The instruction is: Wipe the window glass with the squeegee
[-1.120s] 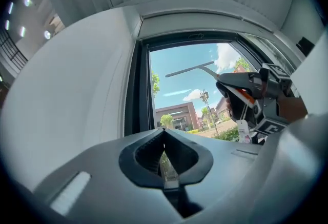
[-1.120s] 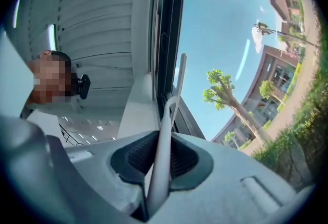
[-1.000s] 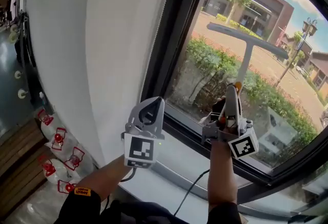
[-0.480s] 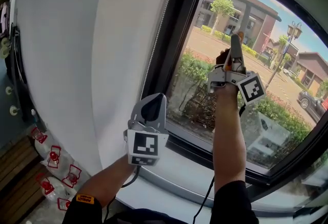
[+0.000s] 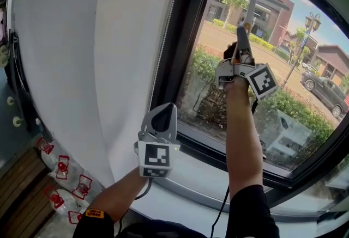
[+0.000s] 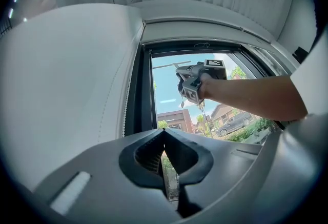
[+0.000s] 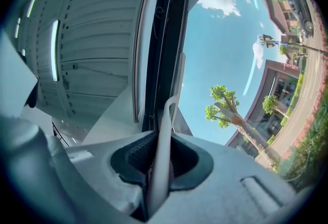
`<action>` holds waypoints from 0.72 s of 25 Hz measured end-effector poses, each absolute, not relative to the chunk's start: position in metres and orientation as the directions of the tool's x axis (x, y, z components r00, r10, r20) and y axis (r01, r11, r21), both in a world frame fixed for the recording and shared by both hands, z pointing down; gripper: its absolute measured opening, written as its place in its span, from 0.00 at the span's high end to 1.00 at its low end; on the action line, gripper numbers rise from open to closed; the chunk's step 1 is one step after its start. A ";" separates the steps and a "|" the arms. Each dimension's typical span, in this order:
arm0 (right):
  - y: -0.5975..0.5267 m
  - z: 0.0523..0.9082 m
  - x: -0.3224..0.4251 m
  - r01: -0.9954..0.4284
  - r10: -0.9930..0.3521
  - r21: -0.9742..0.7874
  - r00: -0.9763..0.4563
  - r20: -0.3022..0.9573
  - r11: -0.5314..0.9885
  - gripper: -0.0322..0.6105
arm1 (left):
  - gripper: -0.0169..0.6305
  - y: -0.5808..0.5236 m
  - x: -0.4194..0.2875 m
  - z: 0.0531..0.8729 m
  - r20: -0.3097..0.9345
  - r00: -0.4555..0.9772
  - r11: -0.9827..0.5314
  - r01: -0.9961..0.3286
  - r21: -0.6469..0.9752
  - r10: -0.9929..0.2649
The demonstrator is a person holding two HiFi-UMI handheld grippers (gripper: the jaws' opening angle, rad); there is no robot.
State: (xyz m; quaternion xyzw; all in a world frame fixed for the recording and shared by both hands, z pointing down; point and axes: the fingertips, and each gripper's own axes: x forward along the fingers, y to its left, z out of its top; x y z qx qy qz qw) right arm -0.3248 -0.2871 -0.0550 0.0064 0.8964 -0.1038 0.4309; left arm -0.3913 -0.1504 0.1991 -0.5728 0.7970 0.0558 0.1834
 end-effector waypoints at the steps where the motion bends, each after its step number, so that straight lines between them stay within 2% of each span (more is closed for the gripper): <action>1: -0.286 -0.048 -0.325 0.103 -0.082 -0.188 -0.632 -0.771 0.977 0.88 | 0.95 -0.151 -0.389 0.205 -0.356 -0.269 0.327 -0.938 -0.113 -0.895; 8: -0.277 0.044 -0.317 0.121 -0.140 -0.294 -0.672 -0.727 0.948 0.88 | 0.95 -0.148 -0.380 0.252 -0.321 -0.263 0.307 -0.947 -0.094 -0.910; 13: -0.270 0.128 -0.313 0.092 -0.187 -0.356 -0.716 -0.673 0.930 0.87 | 0.95 -0.148 -0.373 0.304 -0.239 -0.275 0.291 -0.956 -0.033 -0.931; 18: -0.266 0.148 -0.315 0.087 -0.189 -0.368 -0.735 -0.651 0.926 0.87 | 0.95 -0.144 -0.374 0.331 -0.190 -0.295 0.298 -0.954 0.015 -0.936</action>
